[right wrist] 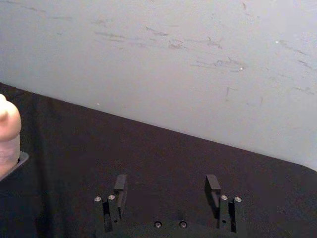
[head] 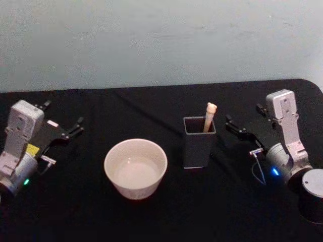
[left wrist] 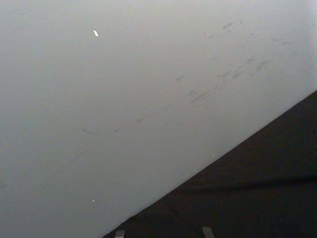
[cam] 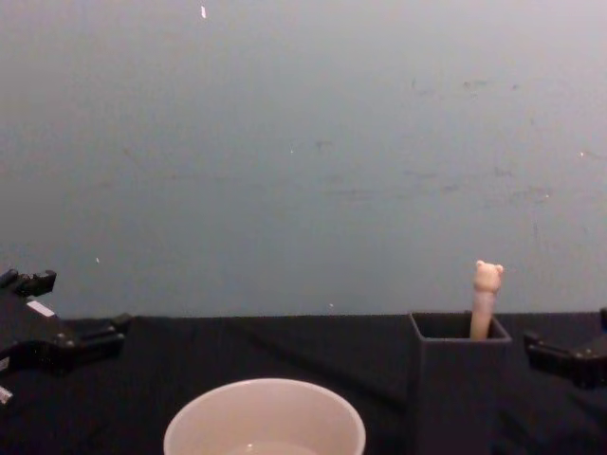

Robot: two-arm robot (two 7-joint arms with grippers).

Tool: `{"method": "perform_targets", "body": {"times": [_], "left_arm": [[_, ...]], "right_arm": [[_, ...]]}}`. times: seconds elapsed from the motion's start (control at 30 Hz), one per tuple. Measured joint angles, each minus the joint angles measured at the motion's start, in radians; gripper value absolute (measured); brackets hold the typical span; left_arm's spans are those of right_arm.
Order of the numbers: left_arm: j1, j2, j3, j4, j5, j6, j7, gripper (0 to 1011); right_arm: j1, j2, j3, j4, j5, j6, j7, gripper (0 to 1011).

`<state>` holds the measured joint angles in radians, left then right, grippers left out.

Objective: Pick up the stirring spoon with one hand, stir inside the cup, then place it back in its original position.

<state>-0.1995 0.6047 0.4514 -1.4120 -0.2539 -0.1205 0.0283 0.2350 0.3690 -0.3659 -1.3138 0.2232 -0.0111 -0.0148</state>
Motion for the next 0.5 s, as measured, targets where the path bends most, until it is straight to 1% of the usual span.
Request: {"method": "perform_targets", "body": {"times": [0.5], "left_arm": [[0.0, 0.0, 0.0, 0.0, 0.0, 0.0, 0.0, 1001]], "right_arm": [[0.0, 0.0, 0.0, 0.0, 0.0, 0.0, 0.0, 1002]]}}
